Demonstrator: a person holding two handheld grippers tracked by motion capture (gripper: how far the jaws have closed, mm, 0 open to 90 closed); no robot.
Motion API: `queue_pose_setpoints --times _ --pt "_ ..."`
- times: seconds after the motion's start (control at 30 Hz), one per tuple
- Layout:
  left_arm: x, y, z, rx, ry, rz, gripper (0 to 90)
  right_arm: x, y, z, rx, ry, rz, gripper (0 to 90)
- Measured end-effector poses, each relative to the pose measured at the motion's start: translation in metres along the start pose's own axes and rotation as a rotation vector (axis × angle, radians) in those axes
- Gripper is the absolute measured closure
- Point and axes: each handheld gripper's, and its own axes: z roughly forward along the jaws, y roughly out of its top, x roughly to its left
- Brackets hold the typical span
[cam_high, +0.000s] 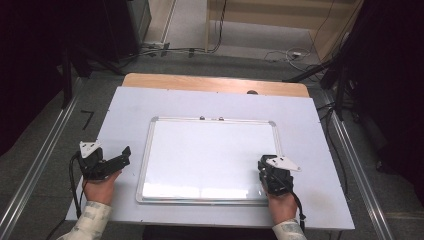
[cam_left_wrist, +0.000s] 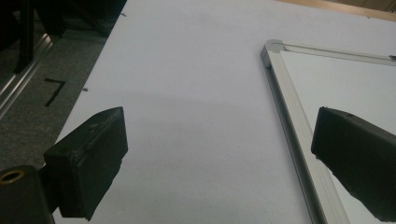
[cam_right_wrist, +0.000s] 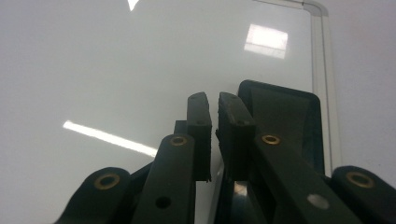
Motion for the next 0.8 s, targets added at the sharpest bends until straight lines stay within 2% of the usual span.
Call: queue_pose_setpoints --times 0.1,0.23,0.3,0.5,0.67,0.8 --pt "0.000 0.000 0.000 0.000 0.000 0.000 4.1 -0.001 0.000 0.000 -0.001 0.007 0.004 81.4" --pt "0.000 0.000 0.000 -0.001 -0.001 0.001 4.1 -0.003 0.001 -0.003 -0.023 0.035 0.021 75.8" --pt "0.000 0.000 0.001 0.000 -0.001 0.001 4.1 -0.004 0.003 -0.006 -0.039 0.045 0.031 68.6" --pt "-0.001 0.000 0.001 -0.001 0.000 0.002 4.1 -0.012 0.009 -0.013 -0.074 0.090 0.054 36.4" --pt "0.000 0.000 0.001 0.000 0.002 0.001 4.1 -0.020 0.016 -0.021 -0.110 0.113 0.061 27.8" --pt "-0.001 0.000 0.001 0.000 0.002 0.001 4.1 -0.030 0.018 -0.026 -0.120 0.133 0.062 24.9"
